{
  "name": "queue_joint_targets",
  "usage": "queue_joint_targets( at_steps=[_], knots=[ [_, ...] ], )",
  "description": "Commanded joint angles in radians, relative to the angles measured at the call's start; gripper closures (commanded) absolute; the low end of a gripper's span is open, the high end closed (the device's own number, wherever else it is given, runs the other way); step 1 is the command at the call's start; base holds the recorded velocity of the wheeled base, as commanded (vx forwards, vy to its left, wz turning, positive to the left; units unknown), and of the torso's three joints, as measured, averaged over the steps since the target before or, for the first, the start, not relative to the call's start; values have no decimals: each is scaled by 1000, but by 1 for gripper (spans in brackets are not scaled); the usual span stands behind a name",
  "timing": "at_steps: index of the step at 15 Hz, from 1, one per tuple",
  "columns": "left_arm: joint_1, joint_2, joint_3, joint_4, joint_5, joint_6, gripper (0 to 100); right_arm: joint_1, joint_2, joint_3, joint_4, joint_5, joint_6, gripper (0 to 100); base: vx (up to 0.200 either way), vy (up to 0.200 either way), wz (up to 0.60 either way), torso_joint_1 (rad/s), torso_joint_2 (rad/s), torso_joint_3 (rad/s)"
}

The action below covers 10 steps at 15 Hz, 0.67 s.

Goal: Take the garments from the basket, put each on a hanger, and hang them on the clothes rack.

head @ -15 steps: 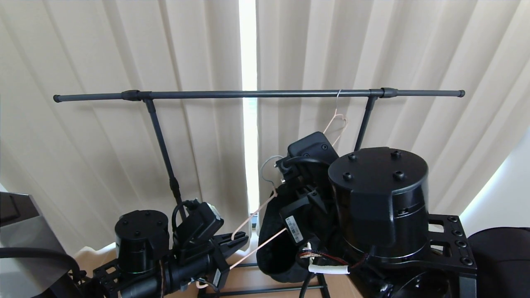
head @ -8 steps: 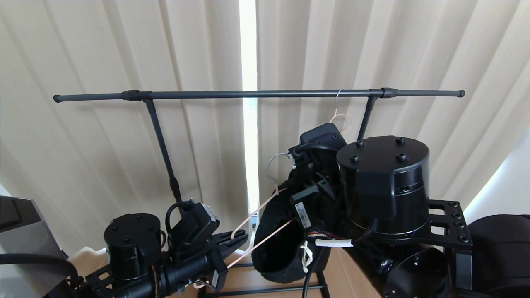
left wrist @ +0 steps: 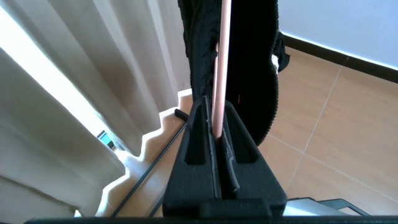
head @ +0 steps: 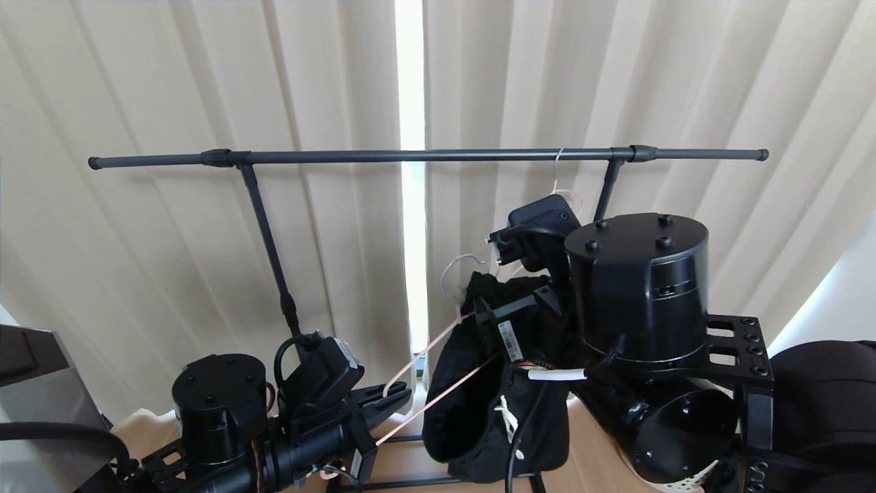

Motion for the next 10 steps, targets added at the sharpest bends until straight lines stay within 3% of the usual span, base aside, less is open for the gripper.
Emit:
queue_joint_targets(
  at_steps=[1, 10],
  knots=[
    [0, 0, 3, 0, -2, 0, 100, -1, 9, -10, -2, 0, 1, 0, 0, 0, 0, 0, 0, 0],
    [-6, 9, -2, -34, 1, -24, 100, 0, 25, 2, -30, 0, -2, 0, 0, 0, 0, 0, 0, 0]
  ],
)
